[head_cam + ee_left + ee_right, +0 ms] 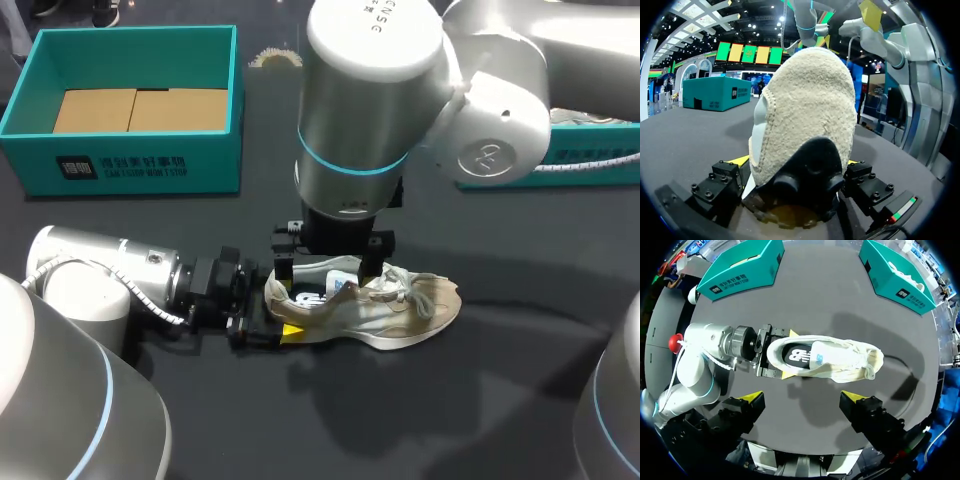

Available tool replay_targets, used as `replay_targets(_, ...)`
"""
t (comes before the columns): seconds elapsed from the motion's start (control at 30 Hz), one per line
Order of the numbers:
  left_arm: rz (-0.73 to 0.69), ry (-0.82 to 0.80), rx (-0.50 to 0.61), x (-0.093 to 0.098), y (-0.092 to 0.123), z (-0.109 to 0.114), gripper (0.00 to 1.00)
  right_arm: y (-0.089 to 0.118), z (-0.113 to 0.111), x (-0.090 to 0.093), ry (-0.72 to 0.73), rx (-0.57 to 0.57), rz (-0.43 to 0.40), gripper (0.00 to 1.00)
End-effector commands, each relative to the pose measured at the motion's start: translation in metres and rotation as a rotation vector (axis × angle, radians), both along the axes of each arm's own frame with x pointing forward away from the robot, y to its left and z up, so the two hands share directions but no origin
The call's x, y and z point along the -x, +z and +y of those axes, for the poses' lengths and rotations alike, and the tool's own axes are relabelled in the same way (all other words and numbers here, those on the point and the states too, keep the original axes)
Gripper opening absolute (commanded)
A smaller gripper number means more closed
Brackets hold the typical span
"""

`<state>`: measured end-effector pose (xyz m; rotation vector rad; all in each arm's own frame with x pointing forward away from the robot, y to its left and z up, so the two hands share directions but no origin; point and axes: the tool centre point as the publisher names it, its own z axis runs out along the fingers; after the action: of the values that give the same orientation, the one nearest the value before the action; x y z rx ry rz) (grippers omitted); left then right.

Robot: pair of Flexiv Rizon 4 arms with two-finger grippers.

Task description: Take the shoe out of the shoebox, open the shoe tongue, remove and reinsert the insole, then place the shoe into the shoebox

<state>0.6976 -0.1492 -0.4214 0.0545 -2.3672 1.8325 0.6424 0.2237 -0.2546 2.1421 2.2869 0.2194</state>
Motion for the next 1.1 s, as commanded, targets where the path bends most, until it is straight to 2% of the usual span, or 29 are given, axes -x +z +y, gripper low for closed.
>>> replay_targets(0.03,0.0,0.002,0.0,0.003,-0.004,0.003,0.0,-0.018,0.004,-0.011,-0.006,0.007,0.007,1.0)
replay_targets(0.17,0.0,0.002,0.0,0.003,-0.004,0.003,0.0,-0.033,-0.002,-0.023,0.009,0.007,-0.007,1.0)
replay_targets(0.5,0.0,0.002,0.0,0.003,-0.004,0.003,0.0,-0.033,-0.002,-0.023,0.009,0.007,-0.007,1.0)
replay_targets(0.53,0.0,0.002,0.0,0.003,-0.004,0.003,0.0,-0.036,0.0,-0.024,-0.01,0.055,-0.014,1.0)
replay_targets(0.63,0.0,0.002,0.0,0.003,-0.004,0.003,0.0,-0.043,-0.001,-0.03,-0.051,0.098,-0.028,1.0)
replay_targets(0.83,0.0,0.002,0.0,0.003,-0.004,0.003,0.0,-0.049,-0.007,-0.042,-0.071,0.099,-0.033,1.0)
replay_targets(1.1,0.0,0.002,0.0,0.003,-0.004,0.003,0.0,-0.056,-0.008,-0.048,-0.116,0.168,-0.066,1.0)
